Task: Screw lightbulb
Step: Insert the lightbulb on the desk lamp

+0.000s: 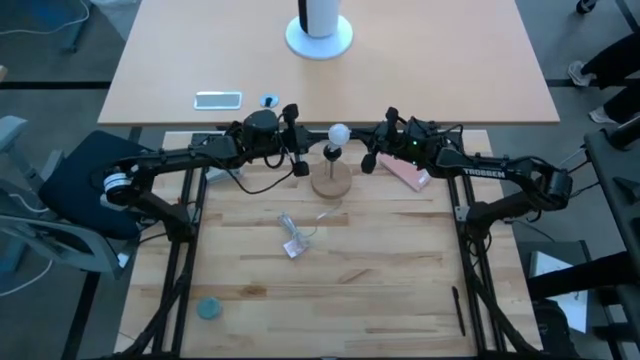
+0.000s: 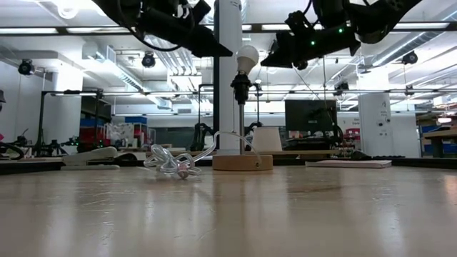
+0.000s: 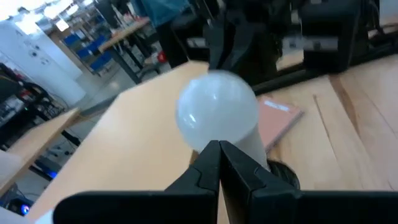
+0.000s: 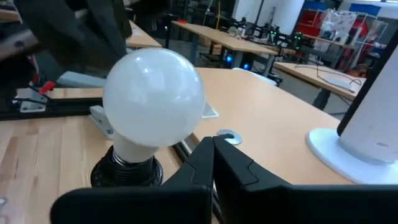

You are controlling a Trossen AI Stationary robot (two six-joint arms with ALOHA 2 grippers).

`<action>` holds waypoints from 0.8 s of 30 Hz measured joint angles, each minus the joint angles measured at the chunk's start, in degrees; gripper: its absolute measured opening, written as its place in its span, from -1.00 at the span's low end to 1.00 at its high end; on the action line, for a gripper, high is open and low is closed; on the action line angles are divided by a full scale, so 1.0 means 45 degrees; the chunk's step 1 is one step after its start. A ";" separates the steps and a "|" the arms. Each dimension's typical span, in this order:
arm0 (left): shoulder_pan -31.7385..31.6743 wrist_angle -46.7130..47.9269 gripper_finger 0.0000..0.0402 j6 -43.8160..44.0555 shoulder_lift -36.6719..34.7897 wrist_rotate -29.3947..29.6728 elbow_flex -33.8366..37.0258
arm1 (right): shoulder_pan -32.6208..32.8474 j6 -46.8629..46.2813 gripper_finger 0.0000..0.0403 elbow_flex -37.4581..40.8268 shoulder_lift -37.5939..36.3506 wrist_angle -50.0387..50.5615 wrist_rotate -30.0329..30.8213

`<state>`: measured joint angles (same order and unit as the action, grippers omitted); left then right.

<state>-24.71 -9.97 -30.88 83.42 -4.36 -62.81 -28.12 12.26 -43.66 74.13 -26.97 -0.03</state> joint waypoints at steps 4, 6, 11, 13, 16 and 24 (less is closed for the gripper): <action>-0.0010 -0.0148 -1.00 -0.0011 -0.0006 0.0080 -0.0005 | 0.0019 0.0017 -1.00 0.0000 -0.0015 -0.0455 -0.0078; -0.0010 -0.0237 -1.00 -0.0028 -0.0006 0.0087 -0.0005 | 0.0024 0.0022 -1.00 0.0000 -0.0010 -0.0459 -0.0087; -0.0097 -0.0221 -1.00 -0.0028 -0.0006 0.0092 -0.0005 | 0.0034 -0.0018 -1.00 0.0000 0.0098 -0.0529 -0.0103; -0.0097 -0.0239 -1.00 -0.0028 -0.0006 0.0092 -0.0005 | 0.0030 -0.0098 -1.00 0.0000 0.0235 -0.0537 -0.0255; -0.0092 -0.0221 -1.00 -0.0012 -0.0006 0.0092 -0.0005 | 0.0043 -0.0158 -1.00 0.0000 0.0419 -0.0617 -0.0413; -0.0092 -0.0148 -1.00 0.0278 -0.0006 0.0083 -0.0005 | 0.0183 -0.0070 -1.00 -0.0060 0.0491 -0.0865 -0.0703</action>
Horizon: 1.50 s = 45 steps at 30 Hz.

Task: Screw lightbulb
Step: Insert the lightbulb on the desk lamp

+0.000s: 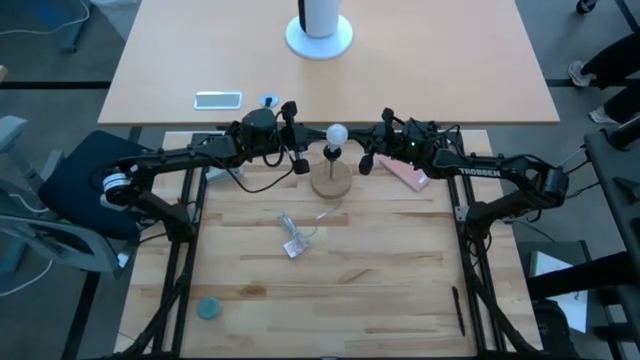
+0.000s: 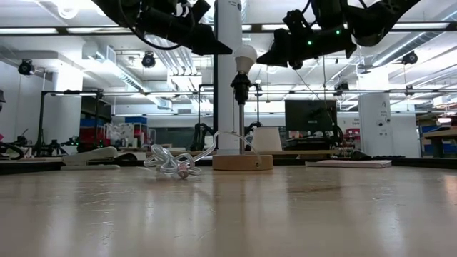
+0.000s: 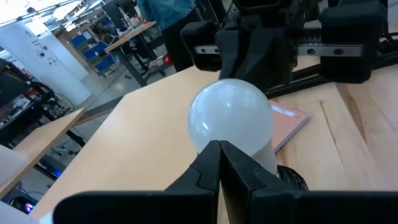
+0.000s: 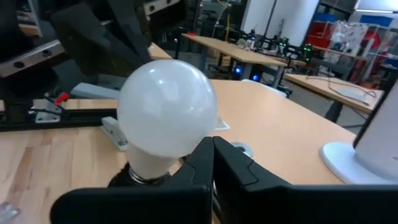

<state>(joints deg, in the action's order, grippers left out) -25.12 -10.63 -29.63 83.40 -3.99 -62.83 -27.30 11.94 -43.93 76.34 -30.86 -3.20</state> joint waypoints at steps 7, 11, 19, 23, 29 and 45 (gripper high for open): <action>0.0091 0.0065 -1.00 0.0435 0.0000 -0.0592 0.0033 | 0.0060 0.0092 -1.00 -0.0159 0.0000 0.0052 -0.0129; 0.0104 0.0102 -1.00 0.0550 0.0000 -0.0622 0.0086 | 0.0073 0.0114 -1.00 -0.0164 0.0000 0.0079 -0.0152; 0.0103 0.0238 -1.00 0.0704 -0.0005 -0.0314 0.0151 | 0.0118 0.0078 -1.00 -0.0169 0.0000 0.0079 -0.0222; 0.0083 0.0385 -1.00 0.0704 -0.0005 -0.0214 0.0160 | 0.0165 0.0092 -1.00 -0.0169 0.0000 0.0060 -0.0262; 0.0083 0.0460 -1.00 0.0704 -0.0005 0.0346 0.0160 | 0.0191 0.0096 -1.00 -0.0169 -0.0005 0.0029 -0.0341; 0.0101 0.2369 -1.00 0.0801 -0.0626 0.0775 0.0175 | 0.0213 0.0134 -1.00 -0.0183 -0.0010 0.0135 0.0325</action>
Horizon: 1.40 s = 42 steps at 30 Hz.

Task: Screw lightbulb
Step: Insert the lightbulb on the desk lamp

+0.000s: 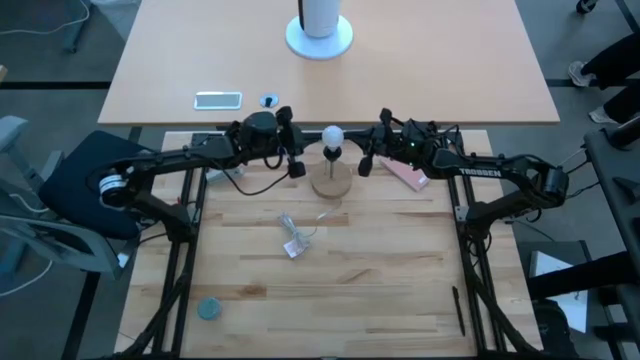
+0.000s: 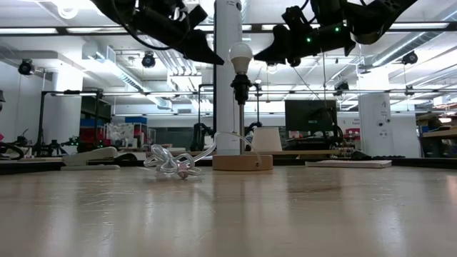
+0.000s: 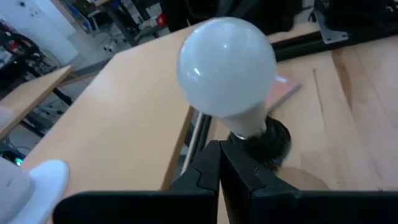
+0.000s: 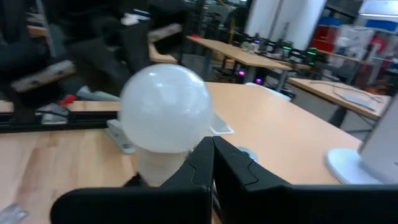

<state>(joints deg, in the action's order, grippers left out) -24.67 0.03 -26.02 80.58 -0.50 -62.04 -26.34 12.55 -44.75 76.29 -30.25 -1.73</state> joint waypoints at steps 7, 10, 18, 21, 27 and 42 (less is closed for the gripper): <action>0.0060 -0.0575 -1.00 -0.0283 -0.0171 -0.1049 0.0000 | -0.0002 0.0196 -1.00 0.0000 0.0000 -0.0012 -0.0175; 0.0084 -0.0972 -1.00 -0.0444 0.0101 -0.1112 -0.0010 | 0.0008 0.0236 -1.00 0.0000 0.0000 -0.0013 -0.0362; 0.0065 -0.1552 -1.00 -0.0407 0.0593 -0.1102 -0.0005 | 0.0042 0.0437 -1.00 0.0000 -0.0005 0.0008 -0.0848; 0.0065 -0.1517 -1.00 -0.0379 0.0616 -0.1101 -0.0005 | 0.0108 0.0520 -1.00 0.0000 -0.0005 0.0007 -0.0881; 0.0060 -0.1451 -1.00 -0.0306 0.0611 -0.1039 -0.0005 | 0.0260 0.0677 -1.00 0.0000 -0.0015 0.0130 -0.0924; 0.0084 0.0587 -1.00 0.0360 -0.0071 0.0249 -0.0010 | 0.0327 0.0670 -1.00 0.0005 -0.0208 0.0867 0.0124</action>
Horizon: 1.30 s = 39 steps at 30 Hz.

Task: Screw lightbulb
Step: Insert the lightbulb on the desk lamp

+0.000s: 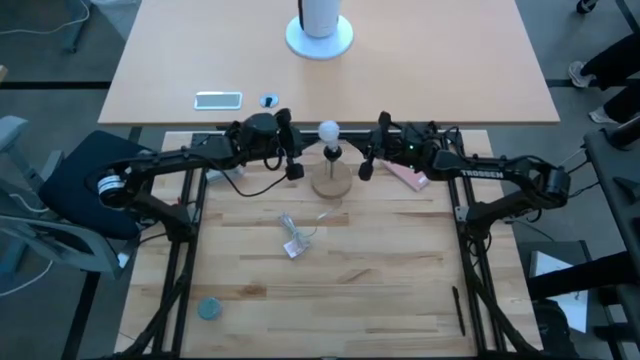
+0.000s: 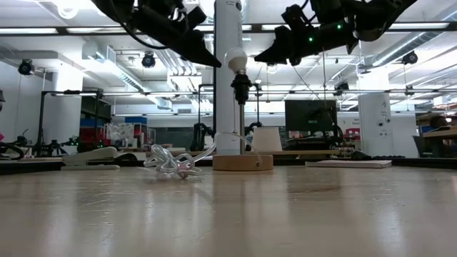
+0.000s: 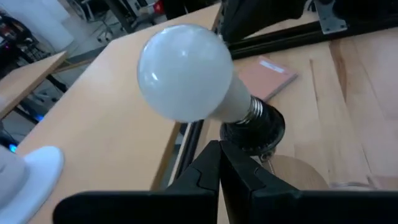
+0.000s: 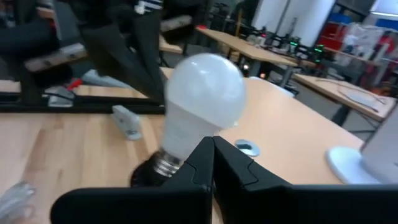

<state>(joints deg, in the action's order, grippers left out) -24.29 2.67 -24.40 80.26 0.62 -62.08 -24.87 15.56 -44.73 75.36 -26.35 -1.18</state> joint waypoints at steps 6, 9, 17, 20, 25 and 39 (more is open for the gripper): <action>-0.0083 -0.0642 -1.00 -0.0353 -0.0030 0.0034 -0.0005 | -0.0063 0.0221 -1.00 0.0000 0.0129 -0.0184 0.0878; -0.0270 -0.0459 -1.00 -0.0437 0.0073 0.0121 -0.0010 | -0.0086 0.0187 -1.00 0.0000 0.0193 -0.0188 0.0939; -0.0301 0.1405 -1.00 0.0096 -0.0304 0.1062 -0.0005 | -0.0381 -0.0404 -1.00 0.0000 0.0193 0.0517 0.0958; -0.0438 0.1806 -1.00 0.0352 -0.0333 0.1141 -0.0005 | -0.0511 -0.0822 -1.00 0.0000 0.0193 0.0569 0.0962; -0.0612 0.2003 -1.00 0.0548 -0.0226 0.1854 -0.0005 | -0.0562 -0.0913 -1.00 0.0000 0.0193 0.0682 0.0958; -0.1224 0.2503 -1.00 0.0619 -0.0335 0.3462 0.0059 | -0.0562 -0.0925 -1.00 0.0000 0.0188 0.0918 0.0958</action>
<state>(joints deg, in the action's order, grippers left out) -29.80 13.93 -21.61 78.75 16.20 -61.82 -27.40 11.40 -44.73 76.20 -22.22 3.14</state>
